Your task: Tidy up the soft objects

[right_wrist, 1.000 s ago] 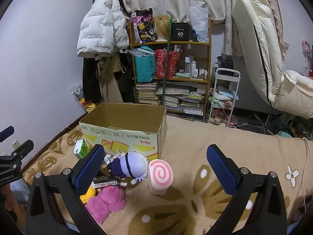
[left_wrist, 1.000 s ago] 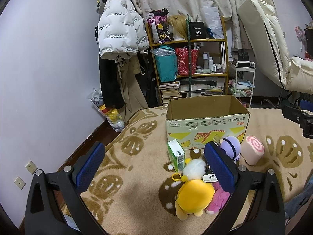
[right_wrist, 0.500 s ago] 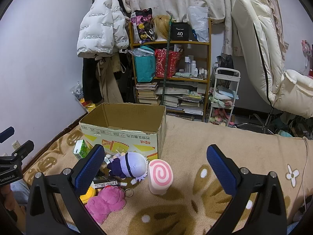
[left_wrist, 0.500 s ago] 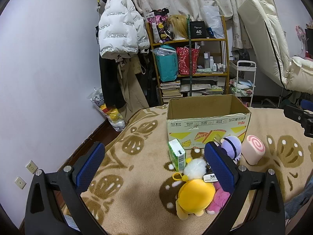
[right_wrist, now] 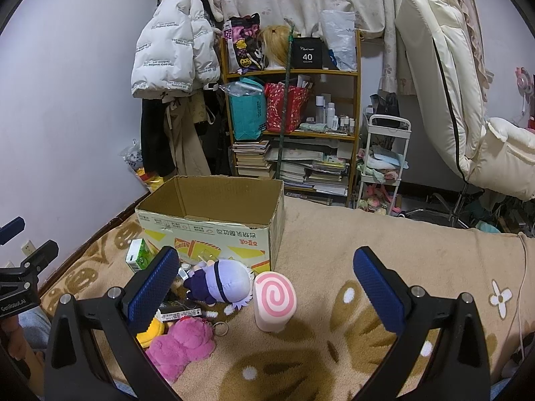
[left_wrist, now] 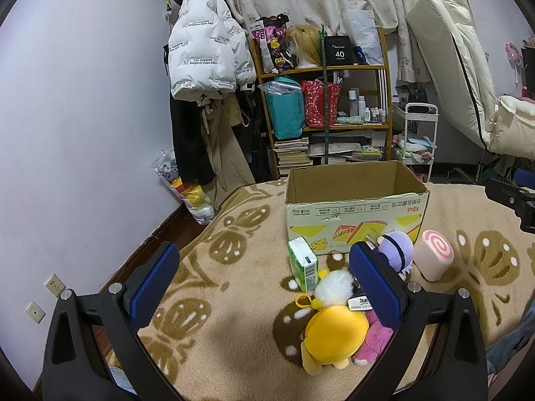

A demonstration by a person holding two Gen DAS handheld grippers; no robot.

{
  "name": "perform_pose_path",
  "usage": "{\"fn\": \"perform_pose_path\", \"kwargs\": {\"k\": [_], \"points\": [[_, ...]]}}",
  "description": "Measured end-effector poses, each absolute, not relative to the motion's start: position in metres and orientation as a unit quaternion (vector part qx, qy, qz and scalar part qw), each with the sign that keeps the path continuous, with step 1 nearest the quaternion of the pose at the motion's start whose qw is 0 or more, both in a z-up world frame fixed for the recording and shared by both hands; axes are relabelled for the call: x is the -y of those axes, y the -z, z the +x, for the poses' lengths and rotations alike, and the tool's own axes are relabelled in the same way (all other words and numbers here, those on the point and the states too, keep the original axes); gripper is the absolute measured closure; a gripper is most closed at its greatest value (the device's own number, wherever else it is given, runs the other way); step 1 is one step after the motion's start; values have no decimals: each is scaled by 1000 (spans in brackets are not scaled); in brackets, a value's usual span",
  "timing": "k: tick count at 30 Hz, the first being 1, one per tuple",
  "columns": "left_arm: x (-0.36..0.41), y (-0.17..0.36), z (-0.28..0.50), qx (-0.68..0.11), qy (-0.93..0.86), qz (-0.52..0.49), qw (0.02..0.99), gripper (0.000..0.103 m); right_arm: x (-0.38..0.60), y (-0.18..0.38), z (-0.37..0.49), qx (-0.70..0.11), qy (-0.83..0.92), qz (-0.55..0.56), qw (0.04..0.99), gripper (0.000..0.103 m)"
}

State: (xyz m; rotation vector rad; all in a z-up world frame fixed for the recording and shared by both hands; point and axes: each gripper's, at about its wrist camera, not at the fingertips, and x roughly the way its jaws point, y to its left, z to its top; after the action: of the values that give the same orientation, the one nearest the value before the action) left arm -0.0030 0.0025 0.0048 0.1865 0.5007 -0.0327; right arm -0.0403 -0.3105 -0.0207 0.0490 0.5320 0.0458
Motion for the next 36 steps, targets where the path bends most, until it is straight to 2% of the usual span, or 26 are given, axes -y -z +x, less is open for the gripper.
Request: {"fn": "perform_pose_path", "kwargs": {"k": [28, 36], "points": [[-8, -4, -3, -244, 17, 92, 965, 3, 310, 22, -41, -265, -22, 23, 964, 0], [-3, 4, 6, -269, 25, 101, 957, 3, 300, 29, -35, -290, -40, 15, 956, 0]]}}
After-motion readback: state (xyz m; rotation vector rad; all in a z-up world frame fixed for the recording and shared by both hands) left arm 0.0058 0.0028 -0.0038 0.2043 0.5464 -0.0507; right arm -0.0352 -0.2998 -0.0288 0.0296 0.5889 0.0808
